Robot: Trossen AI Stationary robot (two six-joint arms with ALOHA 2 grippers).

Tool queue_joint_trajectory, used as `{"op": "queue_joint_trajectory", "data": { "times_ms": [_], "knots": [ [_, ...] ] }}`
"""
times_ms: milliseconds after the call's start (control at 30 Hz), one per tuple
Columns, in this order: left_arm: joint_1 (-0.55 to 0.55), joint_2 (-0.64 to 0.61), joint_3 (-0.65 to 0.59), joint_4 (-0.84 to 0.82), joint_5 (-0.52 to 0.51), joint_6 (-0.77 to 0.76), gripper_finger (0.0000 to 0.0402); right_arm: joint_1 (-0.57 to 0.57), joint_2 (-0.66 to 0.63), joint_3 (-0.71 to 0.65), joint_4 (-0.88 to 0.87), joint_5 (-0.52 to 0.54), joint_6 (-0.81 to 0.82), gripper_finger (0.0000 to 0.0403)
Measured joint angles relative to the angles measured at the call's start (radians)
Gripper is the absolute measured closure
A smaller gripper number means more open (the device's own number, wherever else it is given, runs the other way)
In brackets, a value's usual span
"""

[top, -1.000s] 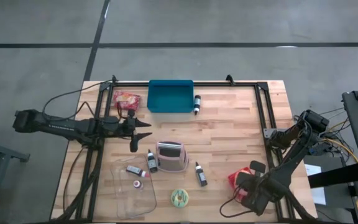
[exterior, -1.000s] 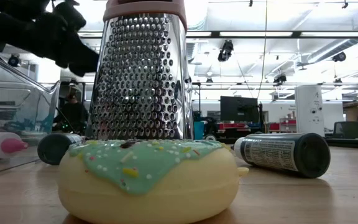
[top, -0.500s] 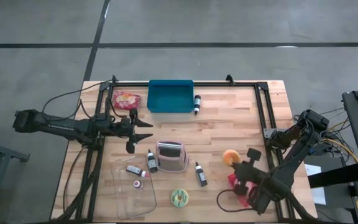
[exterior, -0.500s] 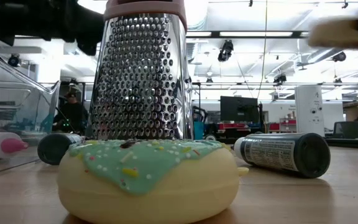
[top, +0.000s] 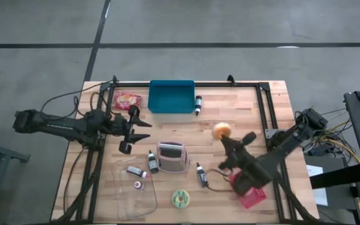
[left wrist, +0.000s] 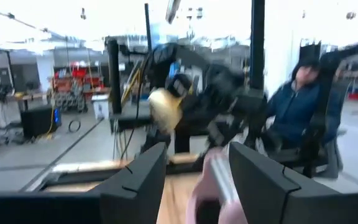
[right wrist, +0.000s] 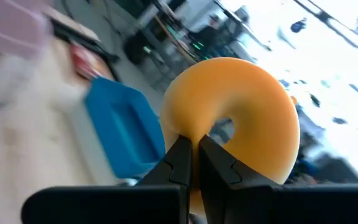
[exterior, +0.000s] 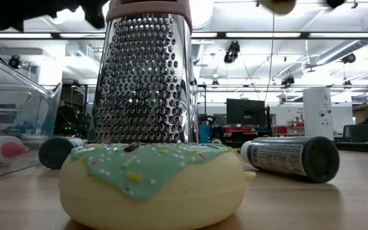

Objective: Pick & Place Food Item
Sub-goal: Put the black donut into the red bin

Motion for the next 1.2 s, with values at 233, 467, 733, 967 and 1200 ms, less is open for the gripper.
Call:
{"op": "queue_joint_trajectory", "data": {
  "times_ms": [233,467,733,967,1200],
  "knots": [
    [0.001,0.122,0.121,0.022,0.000,-0.036,0.0225,-0.110,0.056,-0.004,0.013,0.076,-0.079,0.0394],
    [0.034,0.421,0.365,-0.088,-0.012,-0.001,0.0225,-0.135,0.101,-0.004,0.011,0.076,-0.137,0.0394],
    [0.076,0.681,0.660,-0.218,0.057,0.028,0.0225,-0.139,0.106,-0.007,0.010,0.076,-0.173,0.0394],
    [0.105,0.814,0.825,-0.318,0.058,0.024,0.0225,-0.167,0.105,-0.007,0.010,0.076,-0.193,0.0394],
    [0.122,0.886,0.897,-0.366,0.060,0.024,0.0225,-0.170,0.105,-0.007,0.010,0.076,-0.202,0.0394]
  ]
}}
